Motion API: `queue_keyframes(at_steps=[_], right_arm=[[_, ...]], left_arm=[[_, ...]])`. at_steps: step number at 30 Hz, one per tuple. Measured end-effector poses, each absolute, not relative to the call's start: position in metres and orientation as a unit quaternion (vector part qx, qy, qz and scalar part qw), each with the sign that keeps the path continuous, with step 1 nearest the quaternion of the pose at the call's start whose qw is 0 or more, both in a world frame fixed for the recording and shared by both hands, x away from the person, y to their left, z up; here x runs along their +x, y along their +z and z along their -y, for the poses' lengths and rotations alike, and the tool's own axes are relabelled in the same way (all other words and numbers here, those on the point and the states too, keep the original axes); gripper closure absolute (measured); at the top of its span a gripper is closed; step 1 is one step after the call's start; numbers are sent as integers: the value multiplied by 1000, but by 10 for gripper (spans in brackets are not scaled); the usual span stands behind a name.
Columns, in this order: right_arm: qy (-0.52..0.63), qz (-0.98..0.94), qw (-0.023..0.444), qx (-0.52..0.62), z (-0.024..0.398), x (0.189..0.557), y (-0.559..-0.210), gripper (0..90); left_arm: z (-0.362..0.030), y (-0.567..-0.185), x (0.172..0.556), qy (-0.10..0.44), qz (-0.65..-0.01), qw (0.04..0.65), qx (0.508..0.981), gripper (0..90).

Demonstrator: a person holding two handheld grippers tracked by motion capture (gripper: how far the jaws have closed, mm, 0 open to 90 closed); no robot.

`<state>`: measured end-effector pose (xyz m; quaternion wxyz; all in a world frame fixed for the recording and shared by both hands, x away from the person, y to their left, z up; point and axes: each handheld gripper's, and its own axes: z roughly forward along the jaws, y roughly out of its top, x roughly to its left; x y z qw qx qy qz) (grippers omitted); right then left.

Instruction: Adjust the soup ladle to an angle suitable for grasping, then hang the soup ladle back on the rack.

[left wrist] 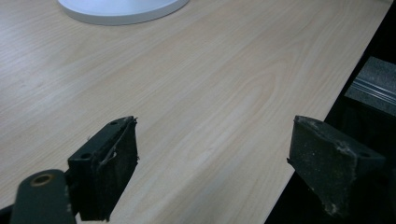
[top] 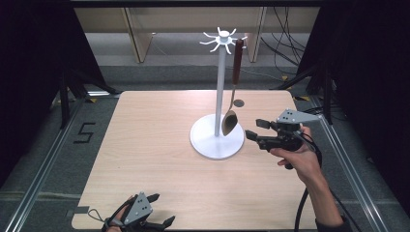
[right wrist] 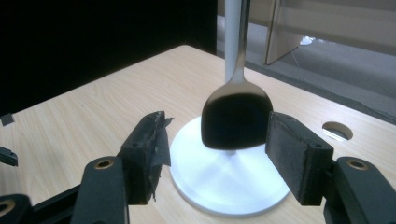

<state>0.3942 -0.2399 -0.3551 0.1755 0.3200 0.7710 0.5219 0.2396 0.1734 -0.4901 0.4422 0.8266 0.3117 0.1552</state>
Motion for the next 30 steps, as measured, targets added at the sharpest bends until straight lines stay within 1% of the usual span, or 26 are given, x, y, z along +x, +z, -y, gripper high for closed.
queue_keyframes(at_steps=[4, 6, 9, 10, 12, 13, 14, 16, 17, 20, 22, 24, 25, 26, 28, 30], right_arm=[[513, -777, 162, 326, 238, 390, -359, 391], [509, -781, 171, 318, 237, 391, -360, 391], [510, -779, 169, 322, 236, 390, -363, 390], [503, -783, 167, 325, 237, 390, -363, 390], [502, -785, 167, 323, 238, 391, -367, 389], [495, -788, 169, 325, 239, 391, -367, 389], [496, -787, 160, 329, 239, 390, -369, 389], [494, -786, 167, 331, 244, 391, -372, 388], [494, -785, 159, 337, 246, 390, -373, 388], [490, -787, 166, 337, 251, 389, -374, 387], [489, -787, 161, 341, 253, 388, -377, 384], [493, -786, 158, 338, 254, 387, -379, 380], [494, -784, 147, 346, 253, 385, -379, 379], [492, -785, 161, 341, 254, 385, -380, 376], [493, -785, 150, 343, 252, 382, -381, 371], [490, -787, 158, 340, 252, 381, -383, 363]], left_arm=[[-172, -489, 238, 145, -314, 450, 823, 149], [-173, -490, 238, 152, -315, 446, 824, 149], [-174, -490, 238, 152, -315, 449, 822, 149], [-175, -489, 239, 155, -308, 437, 831, 149], [-173, -490, 238, 150, -315, 449, 823, 149], [-173, -490, 238, 150, -315, 450, 822, 149], [-173, -490, 238, 151, -315, 449, 822, 149], [-173, -490, 238, 151, -318, 451, 820, 149], [-173, -490, 238, 150, -319, 452, 819, 149], [-174, -491, 238, 156, -313, 449, 822, 149], [-176, -490, 238, 162, -302, 445, 827, 149], [-176, -490, 237, 156, -314, 444, 824, 149], [-176, -490, 237, 158, -315, 445, 823, 148], [-175, -490, 237, 160, -313, 447, 823, 149], [-176, -490, 237, 162, -311, 443, 825, 149], [-175, -490, 237, 160, -312, 446, 824, 149]])
